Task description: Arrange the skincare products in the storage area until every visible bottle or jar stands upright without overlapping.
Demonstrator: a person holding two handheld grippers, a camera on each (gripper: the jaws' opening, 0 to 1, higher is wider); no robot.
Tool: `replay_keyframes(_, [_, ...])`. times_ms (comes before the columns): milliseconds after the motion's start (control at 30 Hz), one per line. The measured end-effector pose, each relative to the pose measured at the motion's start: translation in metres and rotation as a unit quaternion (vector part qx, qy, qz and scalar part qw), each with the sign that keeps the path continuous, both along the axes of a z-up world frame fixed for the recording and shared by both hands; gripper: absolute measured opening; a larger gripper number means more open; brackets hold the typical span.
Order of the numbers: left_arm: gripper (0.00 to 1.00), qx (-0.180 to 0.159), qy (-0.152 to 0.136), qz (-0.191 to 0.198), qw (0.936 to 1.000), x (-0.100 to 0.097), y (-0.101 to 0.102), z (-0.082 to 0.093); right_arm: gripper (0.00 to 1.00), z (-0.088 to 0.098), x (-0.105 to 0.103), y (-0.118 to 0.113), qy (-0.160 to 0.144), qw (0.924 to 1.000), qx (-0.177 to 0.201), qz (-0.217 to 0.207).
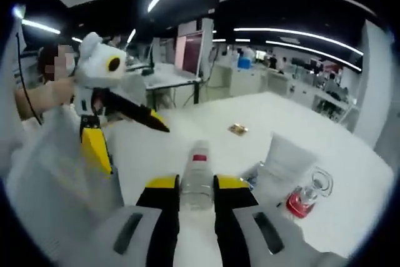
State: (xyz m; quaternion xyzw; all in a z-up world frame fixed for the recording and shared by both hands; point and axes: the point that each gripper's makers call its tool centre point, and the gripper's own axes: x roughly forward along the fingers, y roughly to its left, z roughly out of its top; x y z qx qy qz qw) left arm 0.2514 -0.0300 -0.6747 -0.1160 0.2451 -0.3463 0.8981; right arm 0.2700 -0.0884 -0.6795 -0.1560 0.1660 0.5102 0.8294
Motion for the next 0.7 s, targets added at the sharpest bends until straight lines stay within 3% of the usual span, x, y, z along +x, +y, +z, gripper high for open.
replay_keyframes(167, [0.79,-0.005,0.0,-0.009,1.0,0.018,-0.009,-0.007,0.19,0.011,0.007,-0.01,-0.011,0.9993,0.024,-0.027])
replay_keyframes(267, [0.74,-0.068,0.019,-0.021,0.9973,0.021,-0.026,0.002,0.19,0.016,0.014,-0.014,-0.022,0.9982,0.036,-0.043])
replay_keyframes(367, [0.68,-0.137,0.045,-0.017,0.9893,0.028,-0.035,0.007,0.19,0.021,0.019,-0.018,-0.024,0.9971,0.049,-0.053])
replay_keyframes(533, [0.6,-0.187,0.069,-0.019,0.9798,0.036,-0.043,0.005,0.19,0.025,0.022,-0.02,-0.024,0.996,0.063,-0.059])
replay_keyframes(700, [0.56,-0.249,0.105,-0.016,0.9626,0.033,-0.059,0.01,0.19,0.028,0.02,-0.017,-0.023,0.9956,0.072,-0.055])
